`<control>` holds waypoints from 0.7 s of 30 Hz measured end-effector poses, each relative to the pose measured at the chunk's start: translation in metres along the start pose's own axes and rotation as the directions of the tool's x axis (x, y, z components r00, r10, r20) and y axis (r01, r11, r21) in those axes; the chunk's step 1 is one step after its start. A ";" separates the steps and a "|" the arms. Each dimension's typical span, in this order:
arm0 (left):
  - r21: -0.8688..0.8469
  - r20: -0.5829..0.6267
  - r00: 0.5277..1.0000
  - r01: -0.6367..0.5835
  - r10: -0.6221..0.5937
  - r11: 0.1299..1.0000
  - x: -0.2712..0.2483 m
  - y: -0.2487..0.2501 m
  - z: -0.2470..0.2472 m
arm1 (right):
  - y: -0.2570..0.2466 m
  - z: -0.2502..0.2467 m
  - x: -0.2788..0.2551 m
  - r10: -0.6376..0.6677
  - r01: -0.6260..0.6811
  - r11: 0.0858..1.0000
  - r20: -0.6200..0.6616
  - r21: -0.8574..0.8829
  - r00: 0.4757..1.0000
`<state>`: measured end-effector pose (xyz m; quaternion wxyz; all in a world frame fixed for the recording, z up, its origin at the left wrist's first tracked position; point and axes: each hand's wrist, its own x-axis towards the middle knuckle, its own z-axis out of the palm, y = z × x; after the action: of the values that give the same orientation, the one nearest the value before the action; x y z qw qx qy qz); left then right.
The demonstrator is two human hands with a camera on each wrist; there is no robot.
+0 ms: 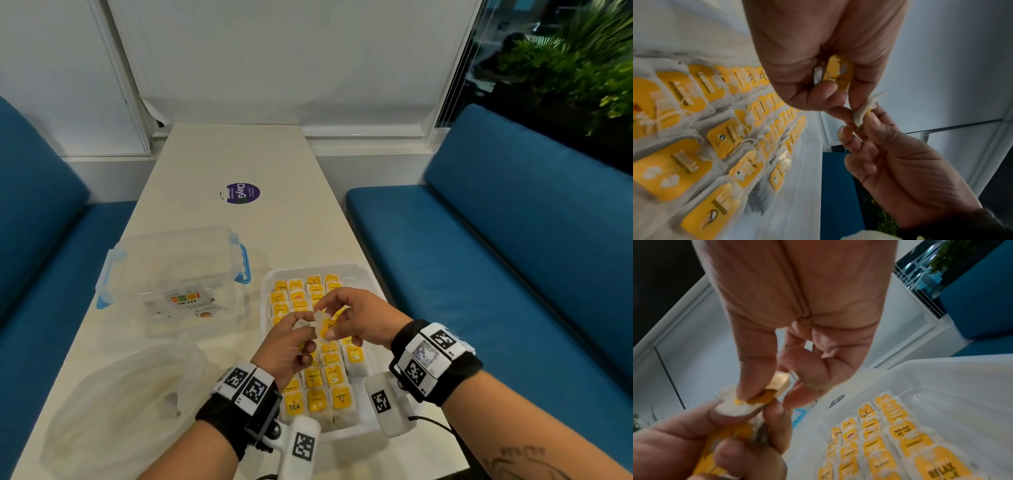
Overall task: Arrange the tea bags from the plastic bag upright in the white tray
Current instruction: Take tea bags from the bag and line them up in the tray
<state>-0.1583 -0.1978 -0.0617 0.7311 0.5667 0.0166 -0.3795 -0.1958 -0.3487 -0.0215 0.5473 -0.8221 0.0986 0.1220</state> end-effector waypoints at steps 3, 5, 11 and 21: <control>-0.002 -0.008 1.000 0.018 -0.018 1.000 0.000 0.000 0.001 | 0.000 0.001 0.002 -0.007 0.007 1.000 -0.011 -0.023 1.000; -0.026 0.000 1.000 0.029 -0.029 0.999 -0.002 0.002 0.001 | 0.000 0.000 0.003 -0.010 0.009 1.000 -0.031 -0.027 0.999; 0.018 0.016 1.000 0.014 -0.015 1.000 -0.003 0.003 -0.003 | -0.003 0.000 0.002 -0.028 0.026 0.999 -0.058 -0.038 0.998; -0.050 -0.097 0.994 -0.044 0.039 0.998 0.004 0.005 -0.008 | -0.004 0.003 0.002 -0.040 0.039 0.998 -0.004 -0.051 0.999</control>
<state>-0.1494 -0.1926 -0.0628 0.7517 0.5654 0.0499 -0.3358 -0.1931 -0.3447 -0.0197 0.5282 -0.8379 0.0807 0.1114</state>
